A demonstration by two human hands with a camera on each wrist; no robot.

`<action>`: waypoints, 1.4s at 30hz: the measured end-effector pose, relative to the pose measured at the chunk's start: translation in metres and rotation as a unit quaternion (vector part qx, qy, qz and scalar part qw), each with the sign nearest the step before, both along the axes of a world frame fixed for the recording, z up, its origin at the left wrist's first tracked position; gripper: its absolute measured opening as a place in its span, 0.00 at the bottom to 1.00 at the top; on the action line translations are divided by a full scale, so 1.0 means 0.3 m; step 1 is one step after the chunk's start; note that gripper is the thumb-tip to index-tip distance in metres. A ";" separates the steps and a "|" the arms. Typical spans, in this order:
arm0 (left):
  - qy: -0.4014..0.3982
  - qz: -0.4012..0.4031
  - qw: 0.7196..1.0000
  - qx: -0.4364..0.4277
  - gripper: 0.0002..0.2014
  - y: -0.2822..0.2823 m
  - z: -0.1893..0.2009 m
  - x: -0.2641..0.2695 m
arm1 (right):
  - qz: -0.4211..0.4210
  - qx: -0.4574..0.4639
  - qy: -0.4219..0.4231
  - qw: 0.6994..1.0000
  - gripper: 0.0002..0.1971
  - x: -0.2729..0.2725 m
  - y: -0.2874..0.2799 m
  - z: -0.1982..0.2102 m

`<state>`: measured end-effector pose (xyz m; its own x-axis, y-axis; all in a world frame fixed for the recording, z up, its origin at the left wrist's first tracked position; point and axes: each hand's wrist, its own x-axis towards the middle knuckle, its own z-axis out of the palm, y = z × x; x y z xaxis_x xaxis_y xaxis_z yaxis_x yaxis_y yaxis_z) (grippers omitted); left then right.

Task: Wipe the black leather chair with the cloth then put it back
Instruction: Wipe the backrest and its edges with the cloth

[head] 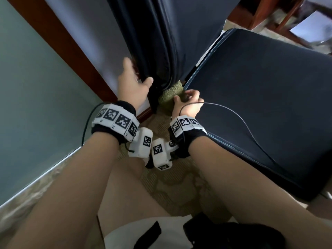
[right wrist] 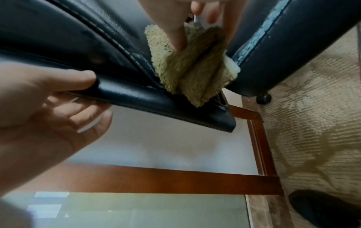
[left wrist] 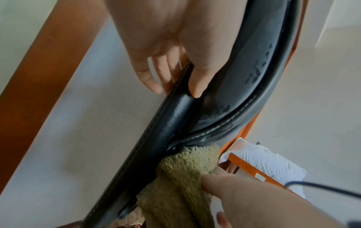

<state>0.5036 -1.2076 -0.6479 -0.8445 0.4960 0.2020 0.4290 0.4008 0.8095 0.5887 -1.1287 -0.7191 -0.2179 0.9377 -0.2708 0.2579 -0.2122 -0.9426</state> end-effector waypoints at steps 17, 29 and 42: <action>0.015 0.017 1.000 -0.011 0.17 0.015 0.006 -0.006 | 0.239 0.147 -0.055 0.958 0.41 -0.045 -0.063 -0.056; 0.033 0.012 0.999 -0.024 0.25 0.016 0.014 -0.014 | 0.237 0.105 -0.039 0.965 0.20 -0.036 -0.069 -0.063; 0.042 -0.004 0.998 -0.041 0.25 0.021 0.007 -0.041 | 0.319 0.121 -0.152 0.928 0.28 -0.076 -0.031 -0.052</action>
